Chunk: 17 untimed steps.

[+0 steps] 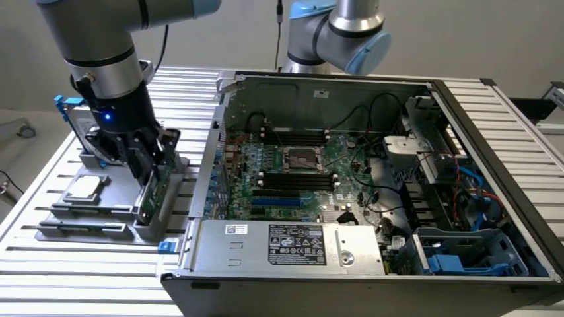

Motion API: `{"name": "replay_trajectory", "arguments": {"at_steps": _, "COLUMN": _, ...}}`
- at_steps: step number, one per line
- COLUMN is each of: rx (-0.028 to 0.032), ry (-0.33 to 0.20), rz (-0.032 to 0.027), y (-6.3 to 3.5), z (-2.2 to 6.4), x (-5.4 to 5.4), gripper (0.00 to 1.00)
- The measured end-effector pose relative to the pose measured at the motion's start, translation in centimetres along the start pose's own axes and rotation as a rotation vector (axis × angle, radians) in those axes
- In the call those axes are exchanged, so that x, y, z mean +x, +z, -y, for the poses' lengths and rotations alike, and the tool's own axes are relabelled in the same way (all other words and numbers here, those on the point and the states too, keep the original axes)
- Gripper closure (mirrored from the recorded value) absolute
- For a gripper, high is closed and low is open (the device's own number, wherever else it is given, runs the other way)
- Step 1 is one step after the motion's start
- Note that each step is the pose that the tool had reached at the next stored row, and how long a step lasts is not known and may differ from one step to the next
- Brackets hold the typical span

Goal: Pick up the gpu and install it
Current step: 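Pick up the gpu and move the gpu toward the slot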

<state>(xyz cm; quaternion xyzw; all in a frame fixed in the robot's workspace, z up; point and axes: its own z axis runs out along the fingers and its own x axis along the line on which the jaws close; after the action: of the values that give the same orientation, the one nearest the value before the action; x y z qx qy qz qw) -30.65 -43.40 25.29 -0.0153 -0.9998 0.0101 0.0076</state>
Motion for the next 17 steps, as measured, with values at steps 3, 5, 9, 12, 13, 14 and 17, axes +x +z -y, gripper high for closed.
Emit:
{"name": "replay_trajectory", "arguments": {"at_steps": 3, "rx": -0.0001, "ry": -0.001, "rz": 0.0015, "y": 0.55, "z": -0.17, "x": 0.0, "gripper": 0.56}}
{"name": "replay_trajectory", "arguments": {"at_steps": 5, "rx": 0.0, "ry": -0.001, "rz": 0.0028, "y": 0.9, "z": -0.26, "x": 0.0, "gripper": 0.56}}
{"name": "replay_trajectory", "arguments": {"at_steps": 9, "rx": 0.0006, "ry": -0.001, "rz": 0.0051, "y": 1.23, "z": -0.29, "x": 0.0, "gripper": 0.56}}
{"name": "replay_trajectory", "arguments": {"at_steps": 12, "rx": 0.0006, "ry": -0.001, "rz": 0.0054, "y": 1.25, "z": -0.3, "x": 0.0, "gripper": 0.56}}
{"name": "replay_trajectory", "arguments": {"at_steps": 13, "rx": 0.0005, "ry": -0.001, "rz": 0.0053, "y": 1.25, "z": -0.3, "x": 0.1, "gripper": 0.56}}
{"name": "replay_trajectory", "arguments": {"at_steps": 14, "rx": 0.0006, "ry": -0.001, "rz": 0.0053, "y": 1.25, "z": -0.29, "x": 0.1, "gripper": 0.56}}
{"name": "replay_trajectory", "arguments": {"at_steps": 17, "rx": 0.0005, "ry": -0.001, "rz": 0.0053, "y": 1.25, "z": -0.29, "x": 0.1, "gripper": 0.64}}
